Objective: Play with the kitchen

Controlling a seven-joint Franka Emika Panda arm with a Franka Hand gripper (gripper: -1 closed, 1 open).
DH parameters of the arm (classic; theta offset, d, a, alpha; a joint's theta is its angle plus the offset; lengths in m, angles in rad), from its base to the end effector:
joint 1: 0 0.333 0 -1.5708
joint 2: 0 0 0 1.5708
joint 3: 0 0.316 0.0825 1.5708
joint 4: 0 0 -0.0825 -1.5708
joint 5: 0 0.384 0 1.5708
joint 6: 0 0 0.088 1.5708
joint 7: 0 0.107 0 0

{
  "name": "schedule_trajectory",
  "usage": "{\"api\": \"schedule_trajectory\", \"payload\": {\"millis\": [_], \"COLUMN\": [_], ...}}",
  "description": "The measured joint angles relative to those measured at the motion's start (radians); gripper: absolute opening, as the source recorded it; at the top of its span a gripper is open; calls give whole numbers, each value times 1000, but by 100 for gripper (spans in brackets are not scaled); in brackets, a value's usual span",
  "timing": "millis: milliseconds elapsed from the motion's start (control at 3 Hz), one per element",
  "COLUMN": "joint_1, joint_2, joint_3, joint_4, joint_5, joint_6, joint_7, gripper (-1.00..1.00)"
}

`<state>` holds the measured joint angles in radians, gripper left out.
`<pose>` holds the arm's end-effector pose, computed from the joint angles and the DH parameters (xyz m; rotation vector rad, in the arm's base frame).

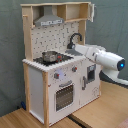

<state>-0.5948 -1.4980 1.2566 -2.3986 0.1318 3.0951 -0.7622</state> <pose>0.2439 0.4495 0.5139 0.8341 1.2751 1.0586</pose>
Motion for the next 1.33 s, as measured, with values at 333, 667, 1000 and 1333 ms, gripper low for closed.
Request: {"api": "schedule_trajectory", "payload": {"millis": [333,667,1000,1333], "joint_1": [93,168,209,229], "joint_2": [-1,-1,-1,-1], "joint_3": [39,76,119,163], "joint_4": [-69,-133,-177,-204], "joint_5": [2,2,2,2], "joint_6": [-2,-5,-6,-6], "joint_7": [14,73,164,256], "gripper": [100,100,100,100]}}
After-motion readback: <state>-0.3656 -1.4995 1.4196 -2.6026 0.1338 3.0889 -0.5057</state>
